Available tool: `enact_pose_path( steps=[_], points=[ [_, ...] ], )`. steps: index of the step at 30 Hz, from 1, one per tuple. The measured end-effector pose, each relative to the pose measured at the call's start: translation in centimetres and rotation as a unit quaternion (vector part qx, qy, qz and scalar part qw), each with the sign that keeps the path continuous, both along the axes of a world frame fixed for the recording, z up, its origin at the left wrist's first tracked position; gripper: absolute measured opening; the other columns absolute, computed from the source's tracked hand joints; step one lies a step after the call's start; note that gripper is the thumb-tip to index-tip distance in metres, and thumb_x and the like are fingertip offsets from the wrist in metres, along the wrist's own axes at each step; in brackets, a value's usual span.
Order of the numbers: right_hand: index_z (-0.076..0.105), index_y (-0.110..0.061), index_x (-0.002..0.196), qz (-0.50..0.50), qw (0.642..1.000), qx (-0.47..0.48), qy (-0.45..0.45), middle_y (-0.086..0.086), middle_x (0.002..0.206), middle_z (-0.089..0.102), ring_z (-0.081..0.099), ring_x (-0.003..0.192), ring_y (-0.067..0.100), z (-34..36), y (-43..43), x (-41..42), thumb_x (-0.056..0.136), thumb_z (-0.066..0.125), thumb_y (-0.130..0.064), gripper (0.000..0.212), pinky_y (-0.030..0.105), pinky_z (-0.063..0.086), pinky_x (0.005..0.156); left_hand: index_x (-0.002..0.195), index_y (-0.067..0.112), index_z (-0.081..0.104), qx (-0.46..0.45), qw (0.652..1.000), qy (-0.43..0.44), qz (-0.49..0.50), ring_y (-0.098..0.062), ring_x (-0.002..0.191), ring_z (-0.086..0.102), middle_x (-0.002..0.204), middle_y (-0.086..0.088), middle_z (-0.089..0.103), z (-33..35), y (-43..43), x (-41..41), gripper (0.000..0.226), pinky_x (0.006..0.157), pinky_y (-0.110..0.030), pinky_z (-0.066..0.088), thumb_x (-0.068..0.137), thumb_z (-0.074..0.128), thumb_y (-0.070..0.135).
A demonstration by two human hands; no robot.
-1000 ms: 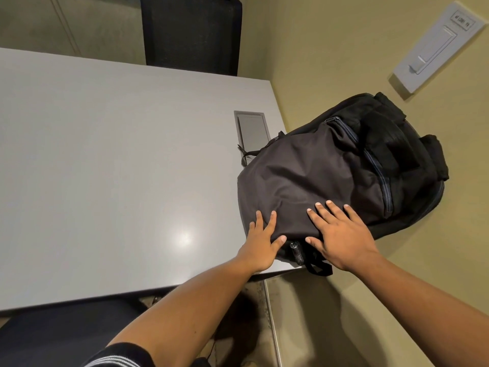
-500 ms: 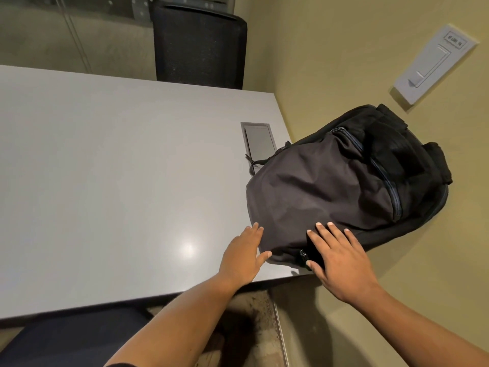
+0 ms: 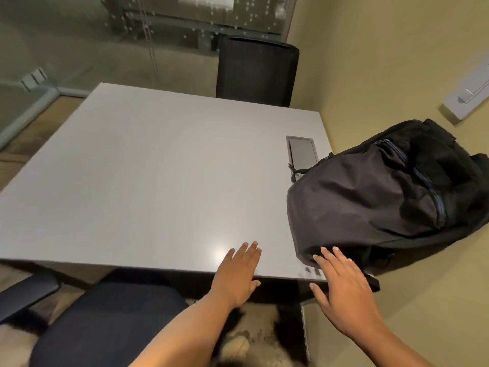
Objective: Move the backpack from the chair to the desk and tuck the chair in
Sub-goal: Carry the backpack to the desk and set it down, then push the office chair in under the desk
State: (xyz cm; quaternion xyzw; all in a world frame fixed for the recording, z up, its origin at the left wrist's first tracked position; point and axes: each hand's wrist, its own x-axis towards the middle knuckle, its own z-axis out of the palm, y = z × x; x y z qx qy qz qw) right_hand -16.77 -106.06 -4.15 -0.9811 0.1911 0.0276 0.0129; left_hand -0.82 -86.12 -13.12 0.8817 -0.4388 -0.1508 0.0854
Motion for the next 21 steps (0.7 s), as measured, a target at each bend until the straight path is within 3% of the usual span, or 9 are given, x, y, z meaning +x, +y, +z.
enact_pose_path(
  steps=[4,8,12,17,21],
  points=[
    [0.053,-0.028,0.137,0.005,0.999,0.051,0.003,-0.006,0.154,0.043,0.031,0.147,0.017,-0.9,2.9,-2.5,0.088,0.061,-0.05,0.054,0.038,0.036,0.113,0.158,0.02,0.005,0.01,0.998,-0.009,0.067,-0.023,0.155,0.002,0.169,-0.002,-0.001,1.4,5.1,-2.9,0.078,0.125,-0.044,0.01,0.099,0.05,0.045],
    [0.075,-0.022,0.108,0.015,0.997,0.078,0.0,0.002,0.136,0.063,0.052,0.133,0.024,-2.3,6.6,-6.5,0.078,0.077,-0.045,0.038,0.043,0.049,0.101,0.158,0.019,0.005,0.0,0.991,-0.007,0.13,-0.022,0.154,0.004,0.168,-0.002,0.002,4.6,9.9,-7.8,0.08,0.125,-0.045,0.012,0.098,0.052,0.045],
    [0.076,-0.017,0.106,0.043,0.993,0.108,-0.009,0.002,0.135,0.063,0.05,0.134,0.023,-3.9,11.0,-10.3,0.077,0.079,-0.041,0.038,0.039,0.043,0.106,0.157,0.02,0.009,-0.025,0.985,-0.055,0.162,-0.022,0.154,0.007,0.168,-0.001,0.006,7.7,16.0,-13.2,0.082,0.124,-0.043,0.014,0.095,0.056,0.045],
    [0.065,-0.029,0.125,0.099,0.986,0.135,-0.009,-0.01,0.149,0.048,0.034,0.145,0.012,-1.9,17.9,-12.1,0.088,0.058,-0.057,0.047,0.03,0.027,0.118,0.157,0.021,0.007,-0.015,0.975,-0.125,0.181,-0.02,0.154,0.001,0.168,0.0,0.002,11.9,25.1,-17.7,0.08,0.125,-0.042,0.009,0.096,0.051,0.048],
    [0.067,-0.033,0.121,0.142,0.981,0.129,-0.033,-0.011,0.146,0.052,0.04,0.141,0.012,-0.1,22.8,-12.1,0.085,0.061,-0.059,0.045,0.031,0.032,0.114,0.158,0.024,0.002,0.011,0.966,-0.152,0.209,-0.016,0.154,-0.006,0.168,0.002,-0.007,14.0,32.5,-20.6,0.08,0.123,-0.036,-0.002,0.097,0.046,0.051]
  ],
)
